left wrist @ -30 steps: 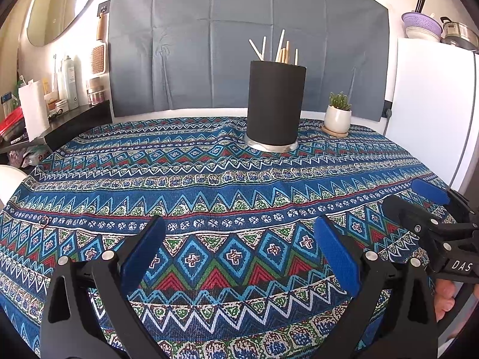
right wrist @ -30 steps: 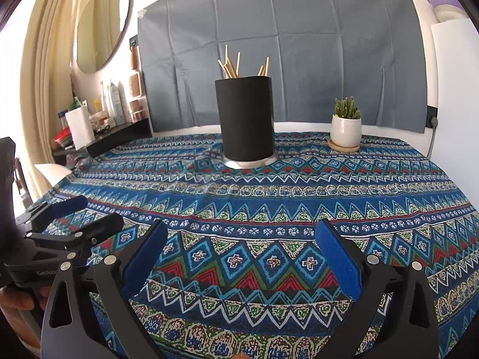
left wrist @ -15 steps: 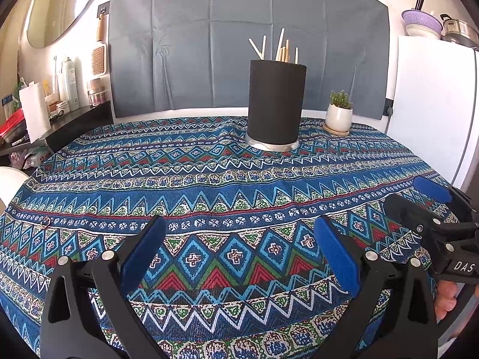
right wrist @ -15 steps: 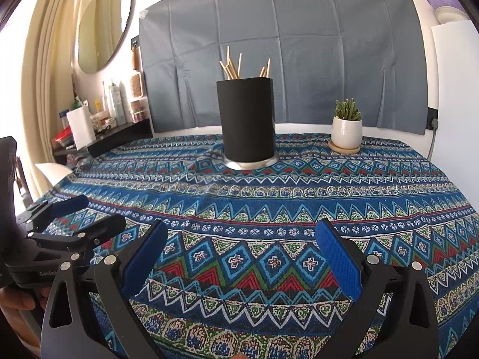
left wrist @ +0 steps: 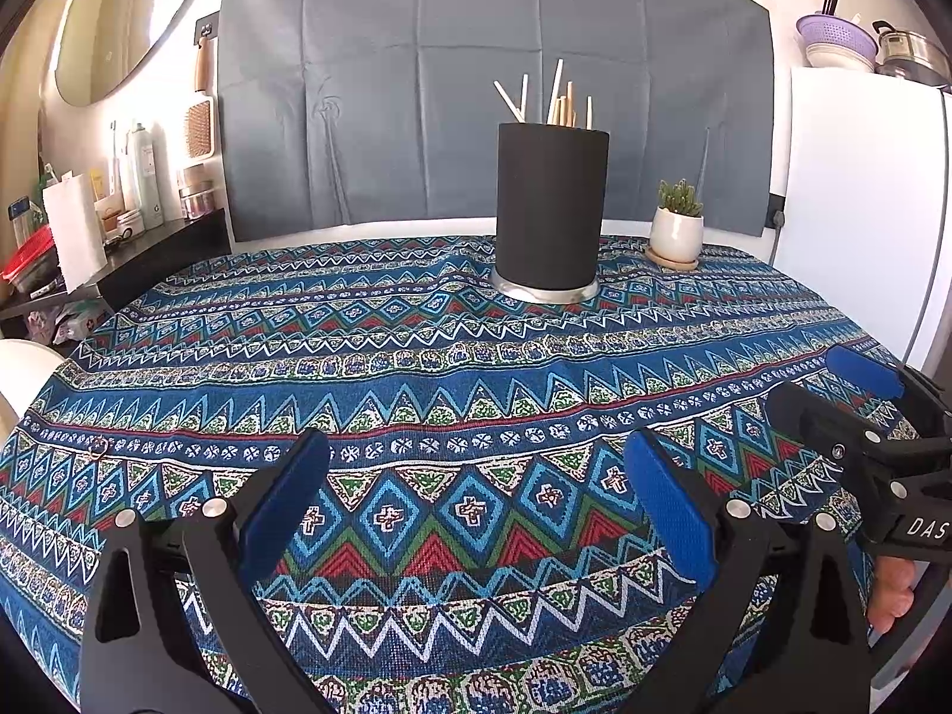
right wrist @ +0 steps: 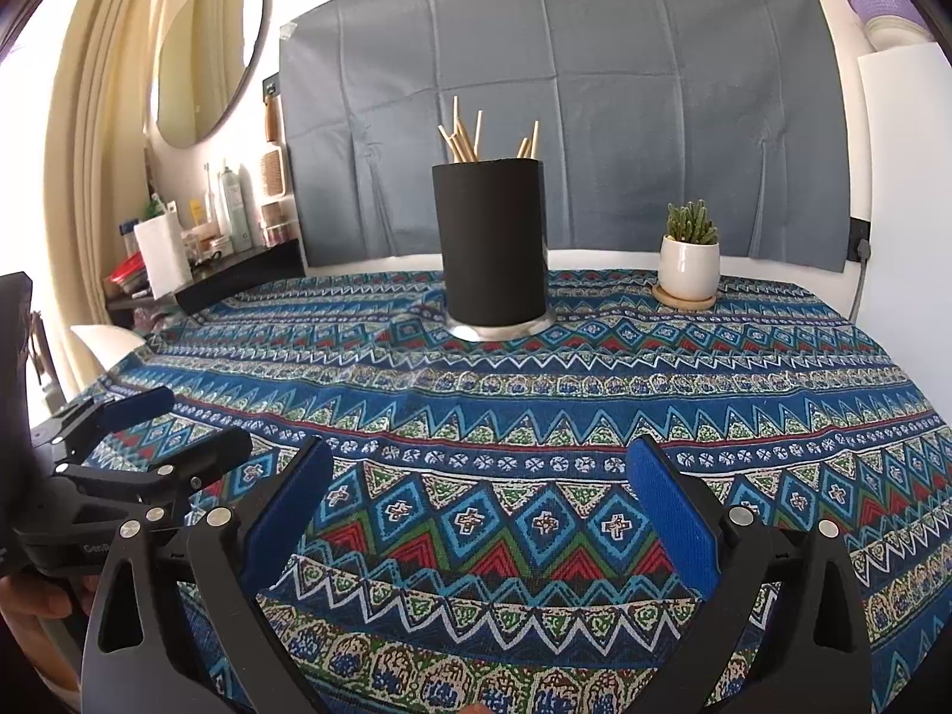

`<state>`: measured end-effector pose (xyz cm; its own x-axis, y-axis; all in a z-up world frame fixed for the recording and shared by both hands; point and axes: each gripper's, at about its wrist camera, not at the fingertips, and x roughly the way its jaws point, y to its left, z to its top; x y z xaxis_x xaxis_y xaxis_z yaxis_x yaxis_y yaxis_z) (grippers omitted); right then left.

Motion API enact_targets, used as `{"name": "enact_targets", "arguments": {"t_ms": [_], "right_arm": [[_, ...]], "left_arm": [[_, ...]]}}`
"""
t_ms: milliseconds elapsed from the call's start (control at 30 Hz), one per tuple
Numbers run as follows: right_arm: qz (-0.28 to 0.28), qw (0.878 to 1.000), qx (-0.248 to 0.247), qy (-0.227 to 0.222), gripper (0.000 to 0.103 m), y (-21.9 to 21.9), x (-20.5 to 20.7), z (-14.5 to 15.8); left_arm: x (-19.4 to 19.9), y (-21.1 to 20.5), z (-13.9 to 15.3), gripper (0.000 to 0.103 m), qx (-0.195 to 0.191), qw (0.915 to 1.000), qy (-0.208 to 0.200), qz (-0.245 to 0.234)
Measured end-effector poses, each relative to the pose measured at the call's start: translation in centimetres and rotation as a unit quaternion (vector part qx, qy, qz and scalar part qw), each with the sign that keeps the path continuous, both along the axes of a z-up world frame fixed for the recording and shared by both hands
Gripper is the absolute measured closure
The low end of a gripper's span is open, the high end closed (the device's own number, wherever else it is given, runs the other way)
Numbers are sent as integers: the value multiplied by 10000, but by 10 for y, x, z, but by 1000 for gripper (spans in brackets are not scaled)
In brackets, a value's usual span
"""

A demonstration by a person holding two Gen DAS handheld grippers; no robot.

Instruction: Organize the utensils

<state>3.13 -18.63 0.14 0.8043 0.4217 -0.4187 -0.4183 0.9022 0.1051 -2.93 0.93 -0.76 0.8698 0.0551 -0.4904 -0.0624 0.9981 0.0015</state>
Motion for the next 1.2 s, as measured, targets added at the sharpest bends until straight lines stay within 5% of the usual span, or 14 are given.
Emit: {"name": "enact_targets", "arguments": {"t_ms": [1200], "right_arm": [[-91,9999,-5,-84,8,-1,-2,1]], "left_arm": [[1,-1,-1,6,45,10000,10,10]]}}
